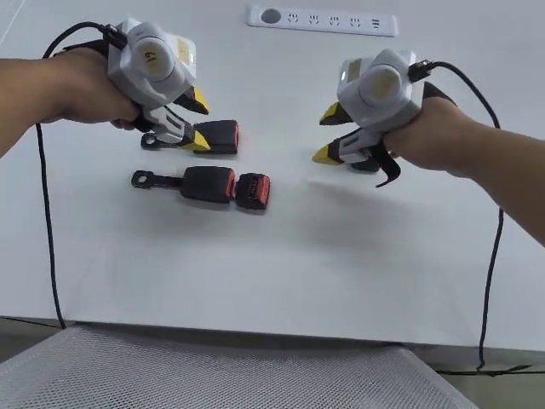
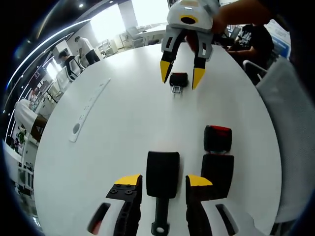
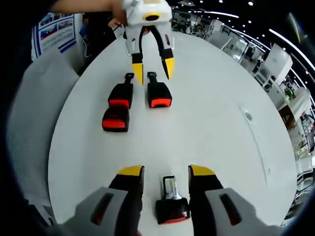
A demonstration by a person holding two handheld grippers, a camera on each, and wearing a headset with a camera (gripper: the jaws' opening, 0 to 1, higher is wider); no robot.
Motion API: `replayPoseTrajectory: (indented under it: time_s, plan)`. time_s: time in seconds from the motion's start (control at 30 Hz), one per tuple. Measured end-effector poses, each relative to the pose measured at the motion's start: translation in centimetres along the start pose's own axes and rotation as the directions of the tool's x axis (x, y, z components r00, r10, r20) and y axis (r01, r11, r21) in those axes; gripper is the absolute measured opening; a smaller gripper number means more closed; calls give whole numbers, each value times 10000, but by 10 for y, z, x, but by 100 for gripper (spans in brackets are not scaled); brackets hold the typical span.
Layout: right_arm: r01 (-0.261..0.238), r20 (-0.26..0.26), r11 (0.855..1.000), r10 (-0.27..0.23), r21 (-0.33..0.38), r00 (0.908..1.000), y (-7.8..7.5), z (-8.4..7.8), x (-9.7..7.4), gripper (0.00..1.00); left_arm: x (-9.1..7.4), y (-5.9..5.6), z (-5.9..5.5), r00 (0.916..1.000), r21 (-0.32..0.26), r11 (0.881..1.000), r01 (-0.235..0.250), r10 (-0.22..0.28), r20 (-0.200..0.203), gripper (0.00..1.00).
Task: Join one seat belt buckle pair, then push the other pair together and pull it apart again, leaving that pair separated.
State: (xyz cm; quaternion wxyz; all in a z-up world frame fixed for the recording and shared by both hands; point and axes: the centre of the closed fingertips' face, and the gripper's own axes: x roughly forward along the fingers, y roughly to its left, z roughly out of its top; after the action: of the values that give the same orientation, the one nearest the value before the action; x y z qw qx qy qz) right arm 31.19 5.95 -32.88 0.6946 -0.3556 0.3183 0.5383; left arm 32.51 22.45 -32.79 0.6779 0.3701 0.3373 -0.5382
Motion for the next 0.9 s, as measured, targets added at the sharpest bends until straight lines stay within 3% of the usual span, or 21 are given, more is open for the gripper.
replayPoseTrajectory:
  time_s: [0.03,0.1,0.27,0.33,0.67,0.9]
  plan:
    - [35,-92,10000,-35,60,10000,-4,-6,-1,37,2,2,-1,10000,-29,10000,20,-20,-33,36]
    - [193,-635,9986,-224,-485,9977,-9,-21,-6,37,5,3,-2,9998,-33,9998,187,-187,-20,36]
    - [-146,-694,9999,146,-2,9975,-3,-42,-9,38,11,3,-8,9987,92,9991,416,-414,-282,39]
    - [-251,-806,9997,256,70,9964,-1,-49,-9,38,14,1,-14,9971,219,9986,477,-463,-605,39]
    - [-307,-1126,9985,356,452,9930,-2,-80,-16,38,22,0,-17,9949,492,9958,771,-736,-692,35]
    - [-427,-1063,9969,495,655,9931,1,-84,-14,37,28,-1,-19,9920,481,9935,1037,-998,-771,33]
